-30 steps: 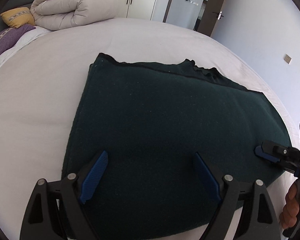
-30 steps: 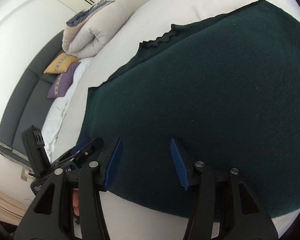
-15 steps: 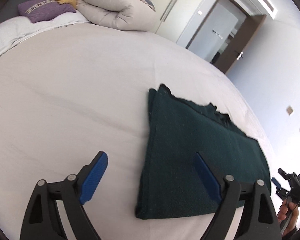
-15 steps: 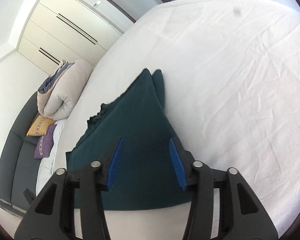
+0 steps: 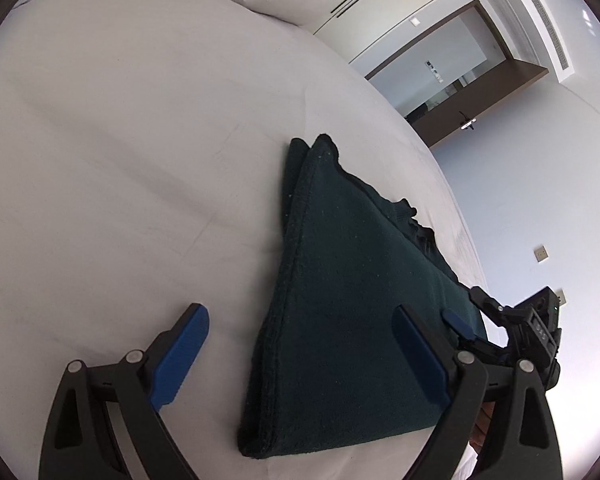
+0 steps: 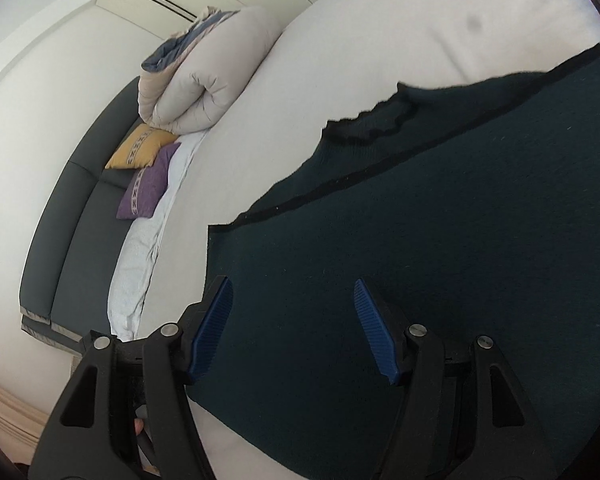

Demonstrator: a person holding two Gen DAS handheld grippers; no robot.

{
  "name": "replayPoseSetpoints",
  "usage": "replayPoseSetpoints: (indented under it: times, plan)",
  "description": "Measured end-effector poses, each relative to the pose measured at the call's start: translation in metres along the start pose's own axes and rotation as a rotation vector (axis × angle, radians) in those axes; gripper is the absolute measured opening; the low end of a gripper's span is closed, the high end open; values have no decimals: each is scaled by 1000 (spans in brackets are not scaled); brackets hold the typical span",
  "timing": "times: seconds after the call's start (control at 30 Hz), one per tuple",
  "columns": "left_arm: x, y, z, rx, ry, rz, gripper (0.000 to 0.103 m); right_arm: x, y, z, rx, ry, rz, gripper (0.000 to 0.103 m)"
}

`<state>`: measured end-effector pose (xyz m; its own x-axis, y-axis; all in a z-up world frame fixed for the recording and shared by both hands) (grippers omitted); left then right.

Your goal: Fold small clothes

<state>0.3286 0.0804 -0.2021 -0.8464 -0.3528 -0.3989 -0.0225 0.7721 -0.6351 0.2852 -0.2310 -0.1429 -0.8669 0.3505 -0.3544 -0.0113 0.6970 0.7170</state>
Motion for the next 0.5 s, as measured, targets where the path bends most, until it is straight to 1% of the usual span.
replayPoseSetpoints:
  times: [0.07,0.13,0.17,0.23,0.27,0.33,0.4,0.47,0.5]
  plan:
    - [1,-3,4,-5,17,15,94,-2,-14,15,16,18,34,61]
    - [3,-6,9,-21,39,34,94,-5,-22,14,-25,-11,69,60]
    - [4,-6,11,-27,49,37,94,-7,-28,12,-15,-34,74,61]
    - [4,-7,11,-25,62,18,94,-14,-44,-2,55,-91,92,62]
    - [5,-8,12,-16,73,3,93,-17,-50,-10,44,-109,121,62]
    - [7,-8,15,-20,110,-16,89,-20,-55,-20,-12,-118,178,63]
    - [9,-12,21,-23,156,-14,86,-16,-45,-26,-72,-106,174,63]
    - [13,-17,27,-5,210,-27,78,-11,-30,-23,-127,-66,159,63]
    - [13,-17,29,1,219,-41,72,-8,-23,-19,-155,-45,159,63]
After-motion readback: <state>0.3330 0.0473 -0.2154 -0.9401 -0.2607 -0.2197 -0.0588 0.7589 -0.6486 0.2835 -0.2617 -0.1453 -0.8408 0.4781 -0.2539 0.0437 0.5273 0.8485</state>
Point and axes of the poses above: each gripper's, at about its wrist camera, not at the fingertips, and z roughly the way its jaws point, y to its left, x to its underside, the point moved 10 cm from there along z, roughly the way its jaws point, and after that the axes turned 3 degrees about y, right-handed, at the moved point
